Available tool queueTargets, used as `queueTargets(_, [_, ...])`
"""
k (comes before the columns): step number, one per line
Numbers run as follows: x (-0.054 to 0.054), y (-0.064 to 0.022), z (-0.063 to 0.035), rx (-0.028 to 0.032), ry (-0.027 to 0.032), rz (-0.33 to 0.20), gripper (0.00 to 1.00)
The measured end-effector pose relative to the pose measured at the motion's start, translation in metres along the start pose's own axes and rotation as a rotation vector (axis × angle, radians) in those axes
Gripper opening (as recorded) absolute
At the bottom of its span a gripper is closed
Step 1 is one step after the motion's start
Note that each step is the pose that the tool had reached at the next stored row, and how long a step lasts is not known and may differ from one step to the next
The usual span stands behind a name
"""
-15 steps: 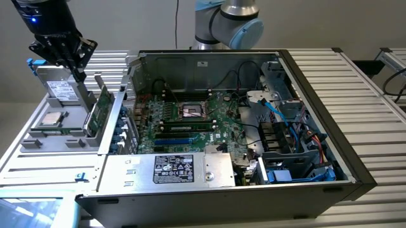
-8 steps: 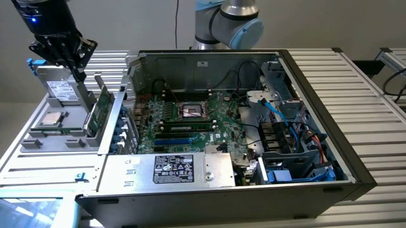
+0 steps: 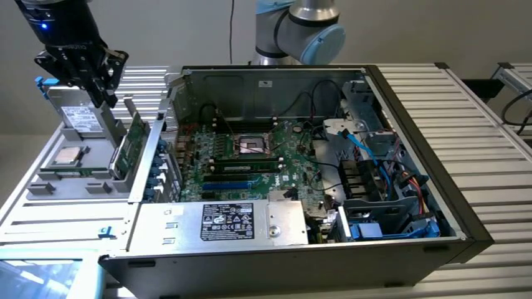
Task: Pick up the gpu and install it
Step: 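Pick up the gpu and move the gpu toward the slot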
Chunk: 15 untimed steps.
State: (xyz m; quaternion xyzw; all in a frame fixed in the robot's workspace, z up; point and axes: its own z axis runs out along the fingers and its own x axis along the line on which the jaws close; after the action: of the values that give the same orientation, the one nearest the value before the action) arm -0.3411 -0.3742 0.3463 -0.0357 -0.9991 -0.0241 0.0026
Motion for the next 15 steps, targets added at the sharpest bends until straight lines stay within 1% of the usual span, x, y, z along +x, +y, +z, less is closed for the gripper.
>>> queueTargets(1, [0.0, 0.0, 0.0, 0.0, 0.0, 0.0, 0.32])
queueTargets(2, [0.0, 0.0, 0.0, 0.0, 0.0001, 0.0, 0.32])
queueTargets(3, [0.0, 0.0, 0.0002, 0.0001, 0.0002, 0.0, 0.38])
queueTargets(5, [0.002, -0.0002, 0.0022, 0.0, -0.0016, 0.0, 0.38])
queueTargets(6, [0.004, -0.0005, 0.0039, -0.0004, -0.0042, 0.0, 0.38])
queueTargets(8, [0.008, -0.001, 0.0074, -0.0006, -0.0065, 0.0, 0.38])
queueTargets(11, [0.009, -0.0023, 0.0127, -0.0007, -0.0079, 0.0, 0.38])
queueTargets(15, [0.009, -0.0034, 0.0199, -0.0005, -0.0079, 0.0, 0.38])
